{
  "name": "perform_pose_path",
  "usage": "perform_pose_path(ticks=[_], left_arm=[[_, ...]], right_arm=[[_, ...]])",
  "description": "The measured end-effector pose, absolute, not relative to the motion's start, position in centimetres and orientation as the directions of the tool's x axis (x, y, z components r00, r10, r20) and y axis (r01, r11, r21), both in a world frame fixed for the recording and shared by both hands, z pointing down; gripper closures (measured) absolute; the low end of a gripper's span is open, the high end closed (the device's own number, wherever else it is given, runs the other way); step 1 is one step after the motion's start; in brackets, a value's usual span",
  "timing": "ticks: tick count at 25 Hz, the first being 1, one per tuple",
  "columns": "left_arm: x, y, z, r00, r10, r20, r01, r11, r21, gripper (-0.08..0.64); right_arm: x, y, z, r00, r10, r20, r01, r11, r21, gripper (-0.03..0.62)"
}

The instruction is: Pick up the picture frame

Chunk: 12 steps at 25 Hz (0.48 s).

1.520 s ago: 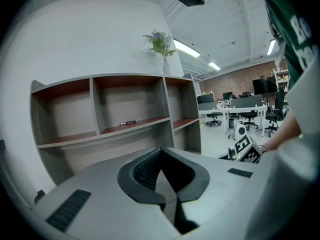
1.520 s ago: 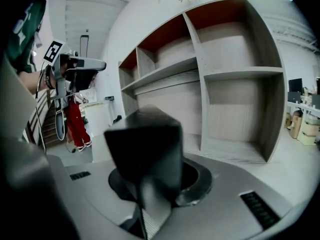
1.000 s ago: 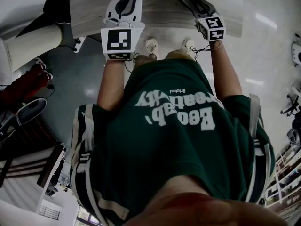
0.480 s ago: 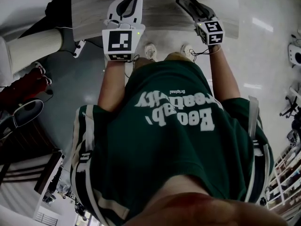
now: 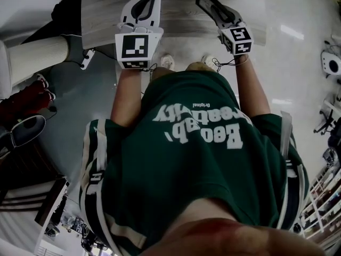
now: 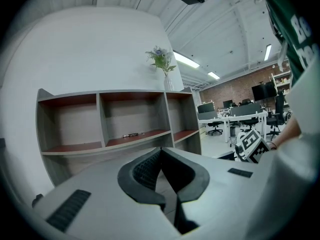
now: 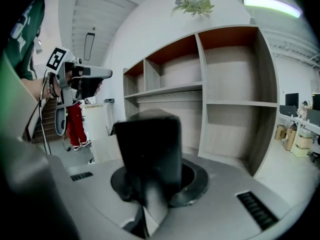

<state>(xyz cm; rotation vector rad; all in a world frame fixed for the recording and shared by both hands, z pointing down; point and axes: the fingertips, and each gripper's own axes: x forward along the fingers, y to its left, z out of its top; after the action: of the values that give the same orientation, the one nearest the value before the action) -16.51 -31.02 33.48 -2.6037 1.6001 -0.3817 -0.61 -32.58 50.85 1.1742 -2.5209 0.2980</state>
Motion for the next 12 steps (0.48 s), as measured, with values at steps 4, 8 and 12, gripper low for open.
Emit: perform_pose_path(ticks=[4, 8, 12], left_arm=[[-16.5, -30.9, 33.4, 0.429, -0.887, 0.173, -0.872, -0.456, -0.176, 0.541], [-16.7, -30.9, 33.2, 0.43, -0.886, 0.171, -0.872, -0.457, -0.174, 0.541], [-16.3, -31.0, 33.2, 0.436, -0.885, 0.165, -0.871, -0.461, -0.169, 0.541]], right_arm=[[-0.9, -32.5, 49.8, -0.609, -0.7, 0.372, -0.764, 0.643, -0.041, 0.528], [-1.3, -32.4, 48.6, -0.613, -0.707, 0.353, -0.764, 0.644, -0.04, 0.528], [-1.2, -32.4, 47.3, -0.622, -0.711, 0.329, -0.763, 0.645, -0.048, 0.529]])
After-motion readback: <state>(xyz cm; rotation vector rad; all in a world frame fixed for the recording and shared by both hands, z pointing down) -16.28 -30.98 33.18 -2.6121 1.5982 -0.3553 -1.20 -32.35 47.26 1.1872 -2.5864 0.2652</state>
